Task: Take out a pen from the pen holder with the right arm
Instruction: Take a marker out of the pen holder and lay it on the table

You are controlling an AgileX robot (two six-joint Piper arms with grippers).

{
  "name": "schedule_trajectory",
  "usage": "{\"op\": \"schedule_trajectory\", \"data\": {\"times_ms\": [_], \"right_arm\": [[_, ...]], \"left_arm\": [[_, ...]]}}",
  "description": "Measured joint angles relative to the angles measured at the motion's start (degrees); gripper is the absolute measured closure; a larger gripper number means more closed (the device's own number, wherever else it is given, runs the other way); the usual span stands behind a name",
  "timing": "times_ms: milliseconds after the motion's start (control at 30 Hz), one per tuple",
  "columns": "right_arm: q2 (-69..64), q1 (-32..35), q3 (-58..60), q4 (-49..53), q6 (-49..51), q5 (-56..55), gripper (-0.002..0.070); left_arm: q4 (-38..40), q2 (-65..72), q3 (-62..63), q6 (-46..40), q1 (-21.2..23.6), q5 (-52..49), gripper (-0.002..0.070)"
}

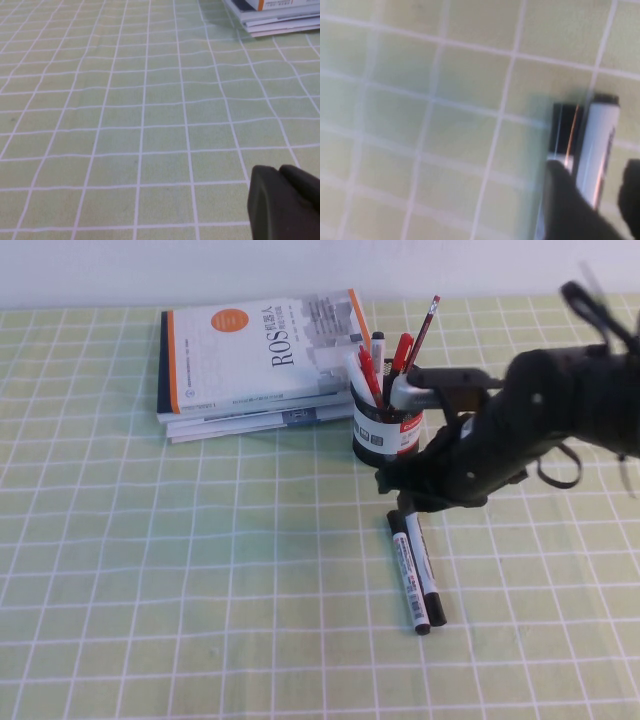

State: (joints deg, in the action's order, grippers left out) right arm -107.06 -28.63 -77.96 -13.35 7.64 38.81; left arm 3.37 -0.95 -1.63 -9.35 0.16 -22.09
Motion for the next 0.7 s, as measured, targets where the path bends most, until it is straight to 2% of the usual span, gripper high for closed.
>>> {"op": "schedule_trajectory", "data": {"times_ms": [133, 200, 333, 700], "right_arm": [[10.34, -0.83, 6.98, 1.67, 0.0, -0.77, 0.0603], [15.84, -0.82, 10.26, 2.57, -0.11, 0.42, 0.0652], [25.81, -0.82, 15.81, 4.33, -0.67, 3.36, 0.0681], [52.57, -0.82, 33.71, 5.54, -1.04, 5.41, 0.0688]], "left_arm": [[0.0, 0.0, 0.0, 0.0, 0.0, 0.0, 0.068], [0.0, 0.0, 0.0, 0.0, 0.0, 0.0, 0.068], [0.0, 0.0, 0.0, 0.0, 0.0, 0.0, 0.068], [0.0, 0.0, 0.0, 0.0, 0.0, 0.0, 0.068]]}}
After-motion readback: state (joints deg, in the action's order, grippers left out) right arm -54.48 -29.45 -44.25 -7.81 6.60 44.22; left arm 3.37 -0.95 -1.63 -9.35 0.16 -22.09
